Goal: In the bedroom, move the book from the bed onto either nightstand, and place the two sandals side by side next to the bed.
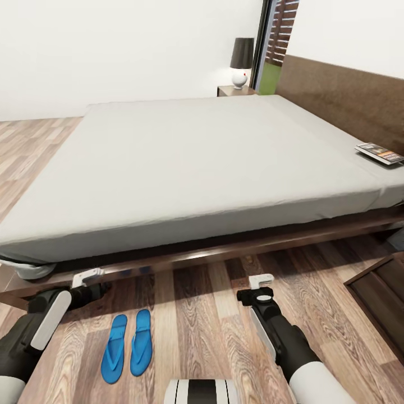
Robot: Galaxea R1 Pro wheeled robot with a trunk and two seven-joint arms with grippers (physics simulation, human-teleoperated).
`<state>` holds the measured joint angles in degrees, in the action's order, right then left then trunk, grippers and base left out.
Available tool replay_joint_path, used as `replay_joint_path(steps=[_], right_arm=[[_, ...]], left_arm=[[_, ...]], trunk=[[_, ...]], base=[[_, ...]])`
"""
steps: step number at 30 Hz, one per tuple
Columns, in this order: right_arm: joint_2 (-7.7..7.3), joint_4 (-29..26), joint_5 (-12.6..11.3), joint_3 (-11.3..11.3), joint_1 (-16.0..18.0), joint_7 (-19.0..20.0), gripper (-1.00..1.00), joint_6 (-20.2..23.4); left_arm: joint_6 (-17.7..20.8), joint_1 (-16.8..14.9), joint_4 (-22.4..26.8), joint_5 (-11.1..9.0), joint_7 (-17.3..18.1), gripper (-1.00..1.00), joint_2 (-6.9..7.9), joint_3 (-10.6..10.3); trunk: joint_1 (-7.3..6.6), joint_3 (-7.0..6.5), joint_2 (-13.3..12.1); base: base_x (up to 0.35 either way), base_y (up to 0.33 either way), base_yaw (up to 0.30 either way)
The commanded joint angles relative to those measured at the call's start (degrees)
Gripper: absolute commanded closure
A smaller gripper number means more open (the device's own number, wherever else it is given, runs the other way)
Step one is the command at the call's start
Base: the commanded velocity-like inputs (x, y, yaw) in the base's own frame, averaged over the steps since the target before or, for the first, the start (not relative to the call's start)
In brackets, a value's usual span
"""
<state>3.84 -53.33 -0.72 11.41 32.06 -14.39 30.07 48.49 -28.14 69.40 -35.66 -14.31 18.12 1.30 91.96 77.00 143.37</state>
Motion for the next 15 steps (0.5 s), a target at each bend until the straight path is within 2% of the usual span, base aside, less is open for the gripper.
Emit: replay_joint_path(steps=[1,4,7,10,15], right_arm=[[-0.05,-0.70,-0.14,0.10,0.02,-0.32,-1.00,0.50],[-0.11,-3.04,-0.33,-0.04,0.02,-0.26,-1.00,1.03],[-0.19,-7.68,-1.18,-1.56,0.02,-0.07,-1.00,3.24],[-0.38,-11.60,-1.91,-3.69,-0.12,0.07,-1.00,5.54],[-1.16,-18.43,-2.26,-5.77,-0.37,0.18,-1.00,7.46]], left_arm=[[0.69,-0.05,1.12,-0.49,-0.50,-1.00,-0.09,-0.08],[3.20,-0.14,4.75,-0.37,-0.52,-1.00,-0.25,-0.20],[6.71,-0.34,10.85,-0.26,-0.59,-1.00,-0.33,-0.29],[7.73,-0.50,14.13,-0.27,-0.62,-1.00,-0.29,-0.31],[8.20,-1.04,16.35,-0.36,-0.63,-1.00,-0.22,-0.33]], trunk=[[-0.01,0.05,0.02],[-0.01,0.05,0.02],[-0.01,0.05,0.02],[-0.01,0.05,0.02],[-0.01,0.05,0.02]], base=[[0.000,0.000,0.000],[0.000,0.000,0.000],[0.000,0.000,0.000],[0.000,0.000,0.000],[0.000,0.000,0.000]])
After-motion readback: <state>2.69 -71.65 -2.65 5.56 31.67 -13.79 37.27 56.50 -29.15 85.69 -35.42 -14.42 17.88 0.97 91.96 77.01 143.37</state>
